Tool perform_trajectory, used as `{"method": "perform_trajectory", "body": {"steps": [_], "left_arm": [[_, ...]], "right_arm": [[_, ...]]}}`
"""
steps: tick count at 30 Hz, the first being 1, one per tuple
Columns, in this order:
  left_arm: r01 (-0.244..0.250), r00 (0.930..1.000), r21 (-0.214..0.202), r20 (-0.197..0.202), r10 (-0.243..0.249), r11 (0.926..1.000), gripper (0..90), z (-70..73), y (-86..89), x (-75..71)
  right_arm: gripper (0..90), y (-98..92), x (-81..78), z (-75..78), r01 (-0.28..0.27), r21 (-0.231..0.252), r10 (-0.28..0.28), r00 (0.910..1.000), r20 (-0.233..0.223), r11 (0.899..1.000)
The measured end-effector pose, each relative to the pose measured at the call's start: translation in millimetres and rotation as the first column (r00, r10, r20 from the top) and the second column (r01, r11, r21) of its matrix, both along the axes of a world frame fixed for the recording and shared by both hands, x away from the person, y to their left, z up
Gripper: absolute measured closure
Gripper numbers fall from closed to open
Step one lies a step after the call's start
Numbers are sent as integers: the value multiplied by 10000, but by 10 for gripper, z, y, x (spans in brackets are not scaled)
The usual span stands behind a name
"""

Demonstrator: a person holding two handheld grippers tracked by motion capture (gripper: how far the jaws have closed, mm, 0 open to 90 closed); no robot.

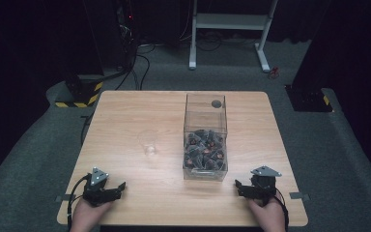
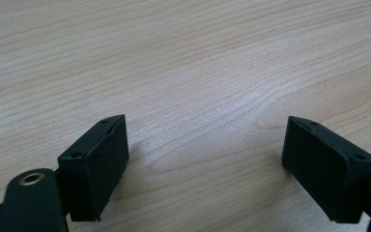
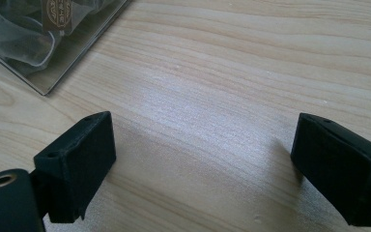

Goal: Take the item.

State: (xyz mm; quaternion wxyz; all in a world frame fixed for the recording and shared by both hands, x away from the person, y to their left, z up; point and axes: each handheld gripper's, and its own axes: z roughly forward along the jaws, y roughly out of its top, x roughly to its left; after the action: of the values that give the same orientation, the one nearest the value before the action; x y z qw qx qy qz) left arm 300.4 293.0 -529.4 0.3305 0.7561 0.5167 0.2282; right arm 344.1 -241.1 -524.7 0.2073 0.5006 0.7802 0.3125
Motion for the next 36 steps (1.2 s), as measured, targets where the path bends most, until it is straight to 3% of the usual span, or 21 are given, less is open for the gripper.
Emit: {"method": "perform_trajectory", "body": {"steps": [6,11,18,24,36], "left_arm": [[88,9999,32,-73,-88,10000,152,5,-2,10],[5,9999,-308,-132,-9,9995,156,9,19,10],[205,9994,-457,-286,-218,9987,159,31,34,13],[305,9995,-383,27,-304,9988,153,103,24,-25],[392,9983,-879,468,-352,9954,148,214,2,-80]], "right_arm": [[84,0,2,0,-10,3,10,10000,-6,10000],[83,1,1,1,-6,10,6,10000,-16,10000],[82,-7,-12,1,-120,23,120,9999,-30,9999],[80,-8,-14,1,-136,26,136,9999,-31,9999],[81,0,-15,1,-87,32,87,10000,-37,10000]]}}
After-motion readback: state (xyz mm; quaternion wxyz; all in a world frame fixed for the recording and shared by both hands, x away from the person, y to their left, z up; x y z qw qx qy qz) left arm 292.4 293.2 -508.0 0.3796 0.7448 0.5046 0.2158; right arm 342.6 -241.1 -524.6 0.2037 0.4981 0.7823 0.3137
